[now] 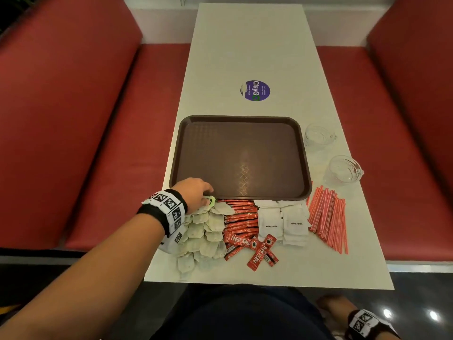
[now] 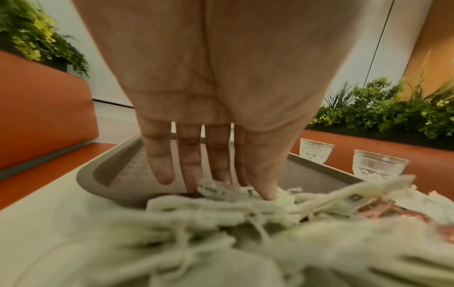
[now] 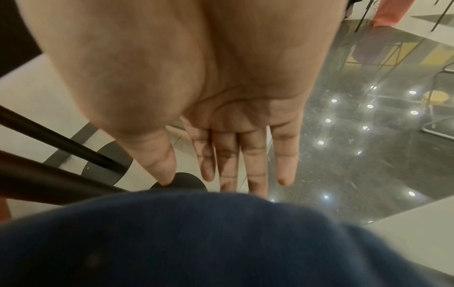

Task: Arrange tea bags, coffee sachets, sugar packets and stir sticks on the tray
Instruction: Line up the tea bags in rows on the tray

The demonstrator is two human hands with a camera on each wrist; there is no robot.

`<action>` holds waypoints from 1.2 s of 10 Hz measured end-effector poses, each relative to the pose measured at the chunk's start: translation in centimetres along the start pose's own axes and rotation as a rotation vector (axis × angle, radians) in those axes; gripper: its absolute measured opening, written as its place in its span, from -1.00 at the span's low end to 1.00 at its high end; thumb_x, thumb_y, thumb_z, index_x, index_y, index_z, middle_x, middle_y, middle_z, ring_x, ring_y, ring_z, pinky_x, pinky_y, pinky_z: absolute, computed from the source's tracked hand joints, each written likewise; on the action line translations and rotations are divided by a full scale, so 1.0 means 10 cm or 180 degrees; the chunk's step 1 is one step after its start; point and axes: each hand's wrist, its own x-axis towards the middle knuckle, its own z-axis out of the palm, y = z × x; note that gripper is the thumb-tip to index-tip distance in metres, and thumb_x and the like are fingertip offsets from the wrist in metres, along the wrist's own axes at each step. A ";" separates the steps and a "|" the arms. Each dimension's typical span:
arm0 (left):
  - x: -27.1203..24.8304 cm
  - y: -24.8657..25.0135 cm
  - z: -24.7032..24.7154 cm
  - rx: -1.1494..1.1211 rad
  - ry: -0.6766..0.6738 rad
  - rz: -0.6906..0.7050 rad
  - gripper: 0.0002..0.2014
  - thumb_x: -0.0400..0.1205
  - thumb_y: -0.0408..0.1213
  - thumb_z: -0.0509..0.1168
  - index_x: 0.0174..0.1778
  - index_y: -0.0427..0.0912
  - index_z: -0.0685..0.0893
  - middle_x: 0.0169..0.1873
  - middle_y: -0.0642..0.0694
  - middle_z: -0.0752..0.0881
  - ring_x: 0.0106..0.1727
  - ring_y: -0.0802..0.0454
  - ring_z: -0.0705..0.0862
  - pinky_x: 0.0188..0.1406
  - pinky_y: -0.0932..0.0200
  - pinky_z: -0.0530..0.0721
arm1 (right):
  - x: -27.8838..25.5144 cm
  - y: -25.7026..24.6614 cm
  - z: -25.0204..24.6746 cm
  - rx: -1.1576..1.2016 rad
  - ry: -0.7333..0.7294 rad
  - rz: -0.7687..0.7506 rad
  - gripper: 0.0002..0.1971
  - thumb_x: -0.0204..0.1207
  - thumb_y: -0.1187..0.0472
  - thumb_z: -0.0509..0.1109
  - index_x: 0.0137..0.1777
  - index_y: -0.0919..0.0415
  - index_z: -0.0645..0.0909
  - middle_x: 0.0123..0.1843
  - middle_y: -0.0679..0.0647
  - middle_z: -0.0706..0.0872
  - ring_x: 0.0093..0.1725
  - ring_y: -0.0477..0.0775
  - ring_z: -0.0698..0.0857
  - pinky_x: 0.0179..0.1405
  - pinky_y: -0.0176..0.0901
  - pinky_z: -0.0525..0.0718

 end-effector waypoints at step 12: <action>-0.26 0.14 0.04 -0.0916 0.0654 0.0749 -0.56 0.47 0.08 0.52 0.24 0.08 0.68 0.09 0.14 0.70 0.14 0.15 0.66 0.20 0.00 0.68 | -1.49 -3.45 -0.59 -0.0599 0.1159 -0.3331 -0.84 0.55 0.20 0.44 -0.24 0.17 0.59 -0.35 -0.14 0.69 -0.34 -0.25 0.61 -0.28 -0.31 0.53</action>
